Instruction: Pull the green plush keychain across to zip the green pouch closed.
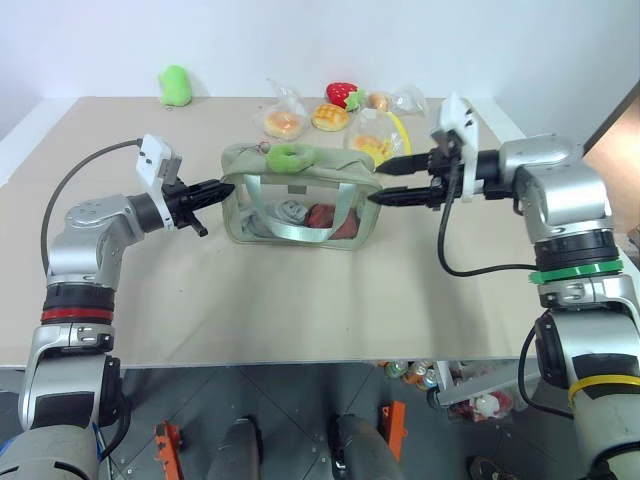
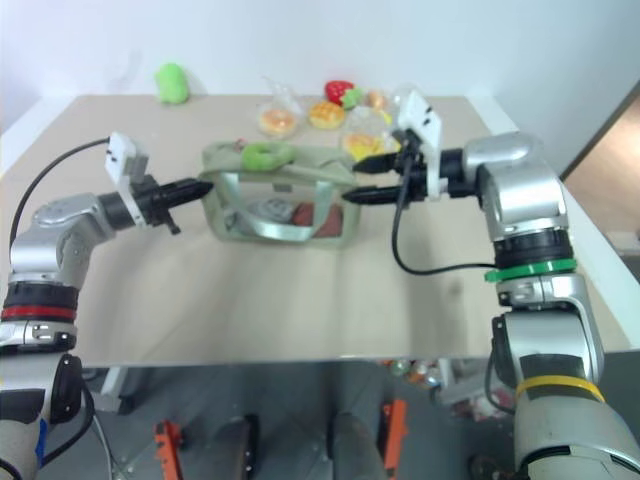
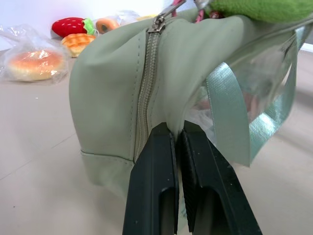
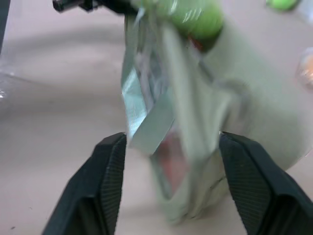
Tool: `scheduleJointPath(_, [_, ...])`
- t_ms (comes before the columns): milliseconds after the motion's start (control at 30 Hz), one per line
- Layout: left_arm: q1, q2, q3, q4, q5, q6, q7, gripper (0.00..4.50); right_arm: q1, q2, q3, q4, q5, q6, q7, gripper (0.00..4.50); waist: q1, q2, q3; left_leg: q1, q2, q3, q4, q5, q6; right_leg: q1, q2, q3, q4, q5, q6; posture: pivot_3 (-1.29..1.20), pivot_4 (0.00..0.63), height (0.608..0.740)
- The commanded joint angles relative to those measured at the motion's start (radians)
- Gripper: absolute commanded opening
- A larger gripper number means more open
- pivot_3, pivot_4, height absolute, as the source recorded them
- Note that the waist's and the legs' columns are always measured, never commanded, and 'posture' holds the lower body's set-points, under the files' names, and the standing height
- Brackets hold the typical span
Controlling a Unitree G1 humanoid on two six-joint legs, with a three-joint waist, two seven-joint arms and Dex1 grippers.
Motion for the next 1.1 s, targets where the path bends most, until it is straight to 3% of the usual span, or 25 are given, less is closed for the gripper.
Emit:
scheduleJointPath(33, [0.001,-0.002,0.007,-0.022,-0.004,-0.014,0.003,0.00,-0.136,0.013,-0.047,0.032,-0.025,-0.103,-0.110,3.05,-0.001,0.000,0.000,0.000,0.000,0.000,0.000,0.000,0.000,0.000,0.000,0.000,0.000,0.000,0.000,0.00,0.150,0.740])
scheduleJointPath(400, [0.027,0.004,0.015,-0.048,-0.006,-0.013,0.012,0.00,-0.209,0.113,0.157,0.207,-0.380,-0.664,-0.447,3.05,0.002,0.000,0.000,0.000,0.000,0.000,-0.001,0.000,0.000,0.000,-0.001,0.000,0.000,0.000,0.000,0.00,0.150,0.740])
scheduleJointPath(567, [0.048,0.013,0.025,-0.076,-0.012,-0.006,0.022,0.00,-0.235,0.125,0.177,0.252,-0.403,-0.798,-0.441,3.05,0.000,0.000,0.000,0.000,0.000,0.000,-0.002,0.000,0.000,0.000,-0.001,0.000,-0.001,0.001,0.003,0.00,0.150,0.740])
scheduleJointPath(833, [0.069,0.017,0.031,-0.104,-0.025,0.001,0.042,0.00,-0.219,0.177,0.187,0.265,-0.333,-0.836,-0.272,3.05,0.000,0.000,0.000,0.002,0.000,0.000,-0.002,0.000,0.000,0.001,0.000,0.000,0.000,-0.001,-0.001,0.00,0.150,0.740])
scheduleJointPath(1100, [0.085,0.014,0.034,-0.138,-0.031,0.014,0.057,0.00,-0.269,0.233,0.224,0.400,-0.416,-0.942,-0.326,3.05,0.000,0.000,0.000,0.002,0.000,0.000,-0.003,0.000,0.000,0.001,0.000,0.000,0.000,-0.001,-0.001,0.00,0.150,0.740])
